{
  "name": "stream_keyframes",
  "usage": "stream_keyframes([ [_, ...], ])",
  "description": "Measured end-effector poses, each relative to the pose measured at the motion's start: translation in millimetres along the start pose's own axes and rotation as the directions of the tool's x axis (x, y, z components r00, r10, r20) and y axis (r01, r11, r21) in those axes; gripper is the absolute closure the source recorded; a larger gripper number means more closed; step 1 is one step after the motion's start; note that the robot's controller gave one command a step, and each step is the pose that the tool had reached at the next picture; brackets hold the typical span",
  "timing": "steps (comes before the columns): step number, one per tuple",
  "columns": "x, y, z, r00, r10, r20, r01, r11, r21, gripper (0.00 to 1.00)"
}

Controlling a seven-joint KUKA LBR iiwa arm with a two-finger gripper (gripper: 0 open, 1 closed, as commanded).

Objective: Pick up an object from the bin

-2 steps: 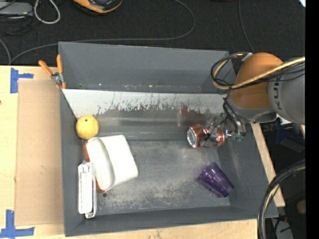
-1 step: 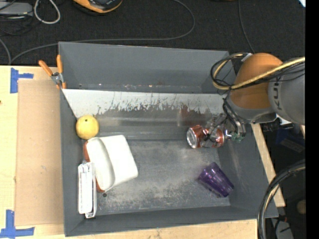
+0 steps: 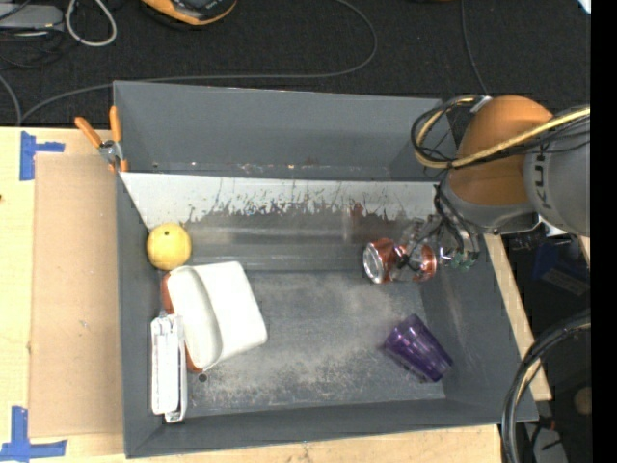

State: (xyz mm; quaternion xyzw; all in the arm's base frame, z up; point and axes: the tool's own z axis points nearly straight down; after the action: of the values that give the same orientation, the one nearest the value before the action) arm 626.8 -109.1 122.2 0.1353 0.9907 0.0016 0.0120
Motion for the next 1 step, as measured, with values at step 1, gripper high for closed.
stream_keyframes([
  [1, 1.1, 0.8, 5.1, 1.0, -0.004, -0.003, 0.004, 1.0, 0.001, 1.0],
])
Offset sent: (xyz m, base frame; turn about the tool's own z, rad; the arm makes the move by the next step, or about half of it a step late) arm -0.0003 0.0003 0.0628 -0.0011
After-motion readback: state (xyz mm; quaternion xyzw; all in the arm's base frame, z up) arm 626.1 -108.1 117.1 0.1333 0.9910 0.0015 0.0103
